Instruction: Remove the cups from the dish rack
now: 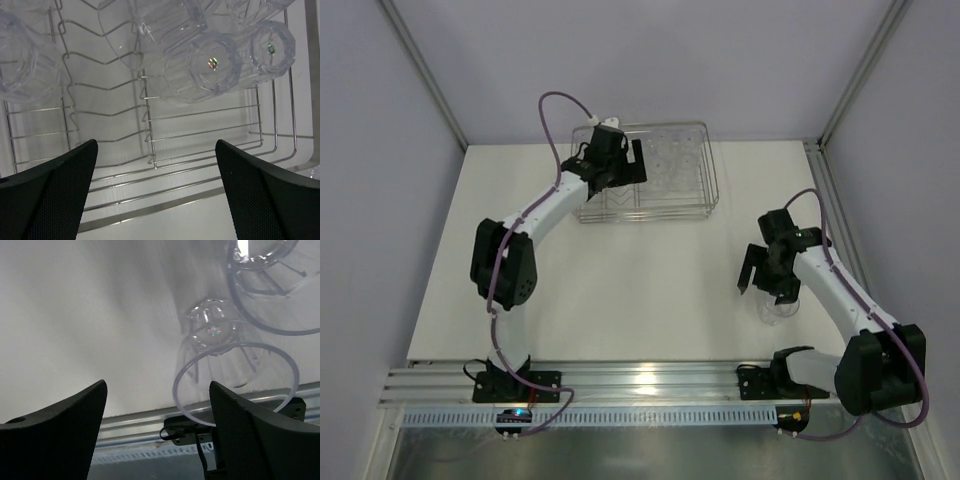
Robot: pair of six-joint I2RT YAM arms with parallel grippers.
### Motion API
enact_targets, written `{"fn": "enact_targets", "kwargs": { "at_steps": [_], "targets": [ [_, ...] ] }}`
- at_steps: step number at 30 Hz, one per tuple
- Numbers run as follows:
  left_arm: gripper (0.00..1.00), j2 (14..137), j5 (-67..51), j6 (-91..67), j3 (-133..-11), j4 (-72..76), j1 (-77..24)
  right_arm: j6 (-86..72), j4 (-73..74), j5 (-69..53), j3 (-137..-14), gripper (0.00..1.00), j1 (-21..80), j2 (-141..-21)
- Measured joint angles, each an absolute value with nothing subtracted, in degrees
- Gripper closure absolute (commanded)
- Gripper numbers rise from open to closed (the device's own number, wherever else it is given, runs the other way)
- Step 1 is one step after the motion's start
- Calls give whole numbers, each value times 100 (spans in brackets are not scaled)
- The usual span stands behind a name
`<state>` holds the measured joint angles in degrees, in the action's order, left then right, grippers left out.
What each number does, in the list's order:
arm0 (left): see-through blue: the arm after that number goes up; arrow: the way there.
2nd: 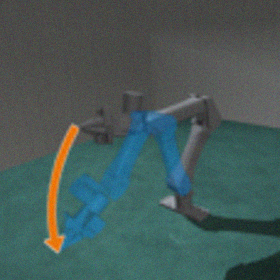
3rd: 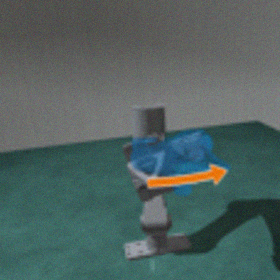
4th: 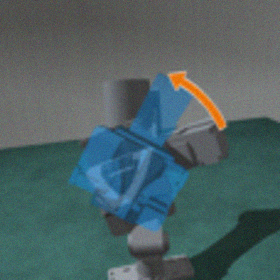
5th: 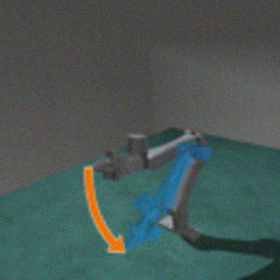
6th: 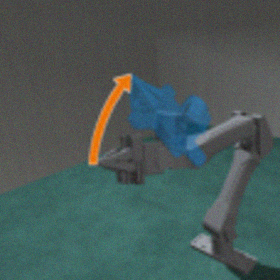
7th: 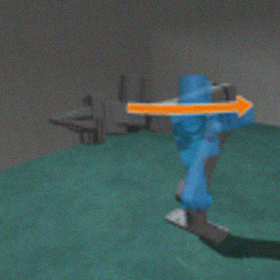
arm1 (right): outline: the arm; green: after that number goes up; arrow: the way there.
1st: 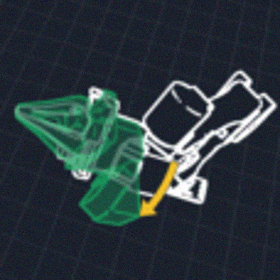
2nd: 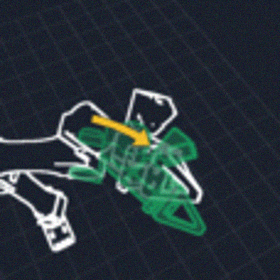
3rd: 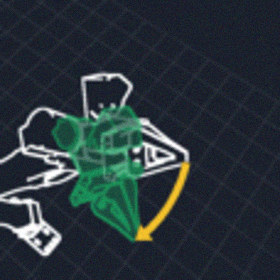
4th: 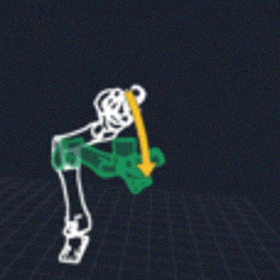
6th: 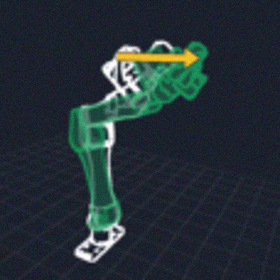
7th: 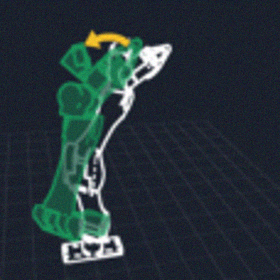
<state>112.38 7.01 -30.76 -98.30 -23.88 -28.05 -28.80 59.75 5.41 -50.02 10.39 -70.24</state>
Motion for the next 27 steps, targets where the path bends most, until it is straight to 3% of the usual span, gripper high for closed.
{"fn": "enact_targets", "kwargs": {
  "at_steps": [7, 13, 27],
  "targets": [
    [0, 12335, 923, -2674, -11493, -2633, -2803, -2456, 5913, -1232, -5594, 10, 1079, -6357],
    [0, 13137, 1597, -2539, -12460, -3037, -2781, -2091, 5798, -1931, -5900, 10, 1153, -6392],
    [0, 12884, 3048, -2602, -11780, -3212, -2344, -1844, 5454, -2316, -5988, 10, 1164, -7271]
  ]
}}
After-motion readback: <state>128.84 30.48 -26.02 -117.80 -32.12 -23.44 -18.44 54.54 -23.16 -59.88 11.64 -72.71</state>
